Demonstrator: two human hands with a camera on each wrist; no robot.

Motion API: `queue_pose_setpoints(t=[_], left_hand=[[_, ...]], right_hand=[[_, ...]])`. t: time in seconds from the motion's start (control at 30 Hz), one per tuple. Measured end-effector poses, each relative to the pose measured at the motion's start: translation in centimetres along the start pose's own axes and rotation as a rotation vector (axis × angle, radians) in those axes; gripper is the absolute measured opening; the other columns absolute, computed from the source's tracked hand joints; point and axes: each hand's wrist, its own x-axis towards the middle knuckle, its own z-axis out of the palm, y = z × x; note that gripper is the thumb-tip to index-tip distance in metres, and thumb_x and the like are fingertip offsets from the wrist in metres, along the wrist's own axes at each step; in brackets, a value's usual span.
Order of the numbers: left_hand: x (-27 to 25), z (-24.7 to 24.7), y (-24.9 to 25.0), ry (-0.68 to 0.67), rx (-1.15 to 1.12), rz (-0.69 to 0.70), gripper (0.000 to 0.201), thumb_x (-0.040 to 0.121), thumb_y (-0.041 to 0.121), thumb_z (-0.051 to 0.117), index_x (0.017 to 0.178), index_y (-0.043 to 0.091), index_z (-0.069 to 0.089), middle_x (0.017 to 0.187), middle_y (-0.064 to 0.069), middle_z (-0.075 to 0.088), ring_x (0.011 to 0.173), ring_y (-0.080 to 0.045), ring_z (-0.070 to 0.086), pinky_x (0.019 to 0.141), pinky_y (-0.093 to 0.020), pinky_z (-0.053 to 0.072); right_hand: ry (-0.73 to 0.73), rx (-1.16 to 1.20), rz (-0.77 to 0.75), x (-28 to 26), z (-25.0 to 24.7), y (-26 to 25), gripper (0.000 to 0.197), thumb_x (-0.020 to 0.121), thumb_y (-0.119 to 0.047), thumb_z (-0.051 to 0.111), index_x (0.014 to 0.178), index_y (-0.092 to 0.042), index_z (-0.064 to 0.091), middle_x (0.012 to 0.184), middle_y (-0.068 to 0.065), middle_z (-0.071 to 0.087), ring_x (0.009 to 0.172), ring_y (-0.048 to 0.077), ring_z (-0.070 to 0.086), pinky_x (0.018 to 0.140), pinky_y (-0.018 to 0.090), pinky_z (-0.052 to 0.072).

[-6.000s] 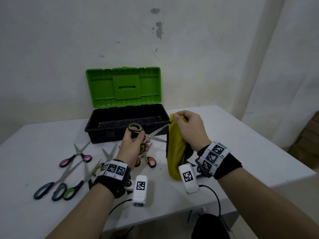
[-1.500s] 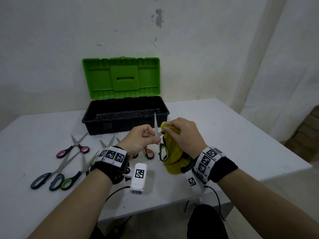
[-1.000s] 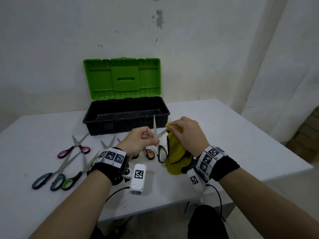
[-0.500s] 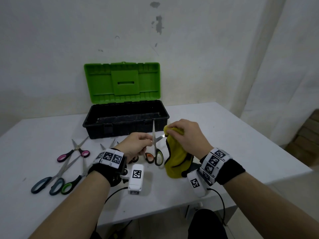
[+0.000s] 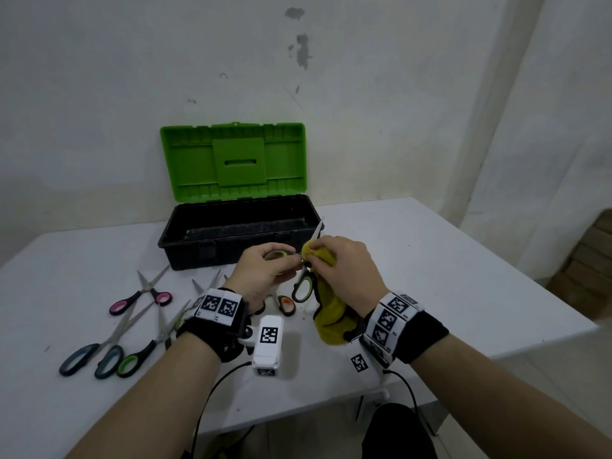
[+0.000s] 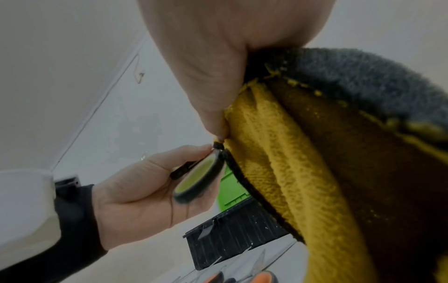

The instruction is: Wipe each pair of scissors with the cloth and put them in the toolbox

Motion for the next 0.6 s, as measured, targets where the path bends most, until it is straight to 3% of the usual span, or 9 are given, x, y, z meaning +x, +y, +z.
queue_pose_setpoints(t=[0.13,0.27,0.43,0.6], left_hand=[[-0.49,0.34,0.12,-0.063,-0.182,-0.025,0.012,0.090,0.001,0.065,0.100,0.006,0.069,0.092,-0.009,0.074,0.085,-0.020,0.071,0.081,-0.033,0.056],[-0.34,0.46,0.13,-0.003,-0.231,-0.025,0.009,0.093,0.010,0.064,0.100,0.009,0.070,0.097,-0.011,0.073,0.088,-0.025,0.070,0.084,-0.040,0.055],[-0.12,0.63,-0.16,0.104,-0.205,0.038,0.008,0.092,0.007,0.066,0.096,0.013,0.067,0.087,-0.008,0.074,0.076,-0.019,0.070,0.065,-0.029,0.057],[0.24,0.94,-0.42,0.167,-0.253,0.035,0.006,0.090,0.007,0.069,0.092,0.012,0.068,0.081,-0.005,0.074,0.076,-0.017,0.071,0.069,-0.027,0.057]], right_hand=[[0.093,0.094,0.038,0.15,-0.38,-0.73,0.015,0.088,-0.031,0.066,0.101,-0.025,0.069,0.091,-0.007,0.070,0.085,0.012,0.062,0.077,0.030,0.052],[0.072,0.068,0.006,0.32,-0.55,-1.04,0.017,0.089,-0.030,0.066,0.104,-0.024,0.069,0.096,-0.005,0.070,0.088,0.014,0.062,0.078,0.029,0.051],[-0.032,0.014,0.015,0.43,-0.46,-0.70,0.016,0.088,-0.032,0.065,0.103,-0.028,0.068,0.102,-0.006,0.069,0.093,0.015,0.061,0.080,0.036,0.053],[-0.056,0.000,0.003,0.27,-0.38,-0.69,0.015,0.087,-0.035,0.064,0.101,-0.032,0.067,0.099,-0.008,0.068,0.091,0.013,0.061,0.078,0.037,0.052]])
